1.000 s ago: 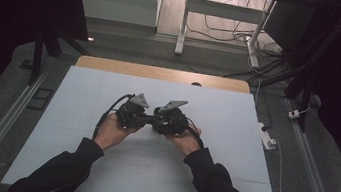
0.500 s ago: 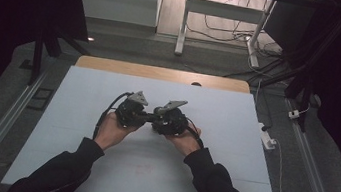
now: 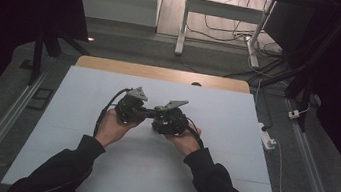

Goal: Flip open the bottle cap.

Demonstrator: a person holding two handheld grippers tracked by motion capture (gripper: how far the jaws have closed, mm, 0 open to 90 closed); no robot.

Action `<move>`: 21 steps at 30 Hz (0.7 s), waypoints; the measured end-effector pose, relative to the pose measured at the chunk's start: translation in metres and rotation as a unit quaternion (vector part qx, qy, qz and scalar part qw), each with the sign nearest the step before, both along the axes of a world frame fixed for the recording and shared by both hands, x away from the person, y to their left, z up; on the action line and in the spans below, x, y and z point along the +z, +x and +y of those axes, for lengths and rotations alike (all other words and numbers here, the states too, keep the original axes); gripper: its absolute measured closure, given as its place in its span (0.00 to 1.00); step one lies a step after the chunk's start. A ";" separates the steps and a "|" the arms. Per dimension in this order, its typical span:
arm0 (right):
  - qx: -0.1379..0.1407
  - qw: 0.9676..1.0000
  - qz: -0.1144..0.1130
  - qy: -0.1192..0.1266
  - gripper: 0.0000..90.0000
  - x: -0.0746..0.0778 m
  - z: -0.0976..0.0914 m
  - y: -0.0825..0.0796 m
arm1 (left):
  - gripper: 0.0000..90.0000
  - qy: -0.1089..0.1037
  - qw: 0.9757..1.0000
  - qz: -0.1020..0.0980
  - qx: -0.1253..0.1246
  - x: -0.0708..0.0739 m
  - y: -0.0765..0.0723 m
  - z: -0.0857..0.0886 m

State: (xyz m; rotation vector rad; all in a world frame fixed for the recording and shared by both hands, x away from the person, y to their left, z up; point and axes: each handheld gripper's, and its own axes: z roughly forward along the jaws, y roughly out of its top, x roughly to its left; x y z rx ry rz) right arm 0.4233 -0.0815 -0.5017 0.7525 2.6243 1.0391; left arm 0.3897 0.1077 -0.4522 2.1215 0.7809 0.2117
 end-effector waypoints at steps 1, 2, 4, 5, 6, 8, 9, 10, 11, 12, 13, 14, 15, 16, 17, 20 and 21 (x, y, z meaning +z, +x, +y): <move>0.000 1.000 0.000 0.001 0.59 0.000 0.000 0.000 | 0.99 -0.001 1.000 -0.001 0.002 0.000 0.000 0.000; 0.000 1.000 0.000 0.001 0.59 0.000 0.000 0.000 | 0.99 -0.001 1.000 -0.002 0.003 0.001 0.001 0.000; 0.000 1.000 0.000 0.000 0.59 0.000 0.000 0.000 | 0.99 -0.003 1.000 -0.003 0.005 0.001 0.002 0.001; 0.000 1.000 0.000 0.000 0.59 0.000 0.000 0.000 | 0.99 -0.003 1.000 -0.004 0.006 0.002 0.002 0.001; 0.000 1.000 -0.001 0.000 0.59 0.000 0.000 0.000 | 0.99 -0.003 1.000 -0.004 0.007 0.002 0.002 0.001; 0.002 1.000 -0.003 -0.002 0.59 0.000 0.000 0.000 | 0.99 -0.002 1.000 -0.006 0.010 0.004 0.003 0.002; 0.003 1.000 -0.004 -0.002 0.59 0.000 0.000 0.000 | 0.99 -0.003 1.000 -0.007 0.012 0.004 0.004 0.002; 0.004 1.000 -0.006 -0.004 0.59 0.000 0.000 0.000 | 0.99 -0.005 1.000 -0.007 0.015 0.004 0.004 0.002; 0.003 1.000 -0.006 -0.006 0.59 0.000 0.000 -0.001 | 0.99 -0.006 1.000 -0.008 0.018 0.005 0.005 0.003; 0.005 1.000 -0.007 -0.006 0.59 0.000 0.001 -0.001 | 0.99 -0.008 1.000 -0.007 0.022 0.005 0.007 0.004; 0.006 1.000 -0.010 -0.007 0.59 0.000 0.001 -0.001 | 0.99 -0.008 1.000 -0.006 0.026 0.005 0.008 0.004; 0.007 1.000 -0.011 -0.008 0.59 0.000 0.001 -0.001 | 0.99 -0.006 1.000 -0.005 0.030 0.004 0.009 0.004; 0.008 1.000 -0.012 -0.009 0.59 0.000 0.001 -0.001 | 0.99 -0.005 0.999 -0.004 0.032 0.003 0.011 0.004; 0.009 1.000 -0.013 -0.009 0.59 0.000 0.001 -0.001 | 0.99 -0.003 0.999 -0.002 0.032 0.002 0.012 0.005; 0.009 1.000 -0.013 -0.009 0.59 0.000 0.001 -0.001 | 0.99 0.000 0.999 -0.002 0.033 0.001 0.012 0.005; 0.007 1.000 -0.012 -0.008 0.59 0.000 0.001 -0.001 | 0.99 0.002 0.999 -0.002 0.034 0.000 0.012 0.005; 0.008 1.000 -0.013 -0.007 0.59 0.000 0.001 -0.001 | 0.99 0.002 0.999 -0.004 0.033 0.000 0.012 0.005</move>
